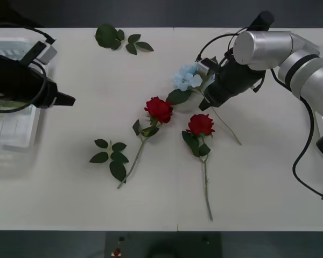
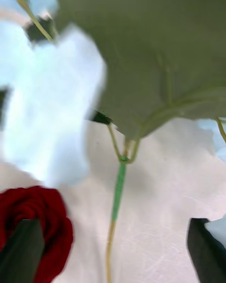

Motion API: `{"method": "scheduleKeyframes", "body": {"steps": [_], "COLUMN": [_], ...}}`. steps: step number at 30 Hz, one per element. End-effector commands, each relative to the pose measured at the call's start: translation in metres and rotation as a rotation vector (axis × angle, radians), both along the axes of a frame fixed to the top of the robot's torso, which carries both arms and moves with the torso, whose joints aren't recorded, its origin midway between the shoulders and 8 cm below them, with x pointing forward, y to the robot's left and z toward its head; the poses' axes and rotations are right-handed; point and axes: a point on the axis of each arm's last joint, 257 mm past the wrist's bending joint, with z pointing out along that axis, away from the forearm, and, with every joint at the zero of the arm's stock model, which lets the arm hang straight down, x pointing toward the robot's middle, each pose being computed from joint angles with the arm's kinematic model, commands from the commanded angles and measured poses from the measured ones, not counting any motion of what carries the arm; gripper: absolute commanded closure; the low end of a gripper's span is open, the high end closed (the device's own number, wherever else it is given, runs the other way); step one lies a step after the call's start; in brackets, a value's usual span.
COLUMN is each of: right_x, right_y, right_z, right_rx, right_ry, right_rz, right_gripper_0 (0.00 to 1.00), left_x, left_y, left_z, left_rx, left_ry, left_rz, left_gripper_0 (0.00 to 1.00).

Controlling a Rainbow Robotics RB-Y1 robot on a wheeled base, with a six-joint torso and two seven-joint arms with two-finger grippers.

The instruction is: Put the red flowers into the right box and the blue flowers into the left box

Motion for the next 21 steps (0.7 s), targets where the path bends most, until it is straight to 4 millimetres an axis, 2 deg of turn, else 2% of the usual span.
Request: {"method": "scheduleKeyframes", "body": {"steps": [1, 5, 9, 17, 21], "right_x": [0.019, 0.023, 0.027, 0.026, 0.028], "right_y": [0.004, 0.005, 0.009, 0.014, 0.015], "right_z": [0.035, 0.029, 0.025, 0.014, 0.009], "right_rx": [0.036, 0.018, 0.020, 0.019, 0.017], "right_ry": [-0.061, -0.085, -0.106, -0.107, -0.116], "right_rz": [-0.009, -0.003, -0.004, -0.004, -0.008], "right_gripper_0": [0.00, 0.00, 0.00, 0.00, 0.00], "left_x": [0.015, 0.015, 0.013, 0.007, 0.006], "left_y": [-0.033, -0.074, -0.105, -0.160, -0.178], "left_z": [-0.015, -0.049, -0.068, -0.096, -0.107], "left_rx": [-0.038, -0.016, 0.005, 0.016, 0.052], "left_ry": [-0.035, -0.035, -0.035, -0.009, -0.011], "left_rz": [0.013, -0.022, -0.042, -0.009, 0.027], "left_gripper_0": [0.00, 0.00, 0.00, 0.00, 0.00]}}
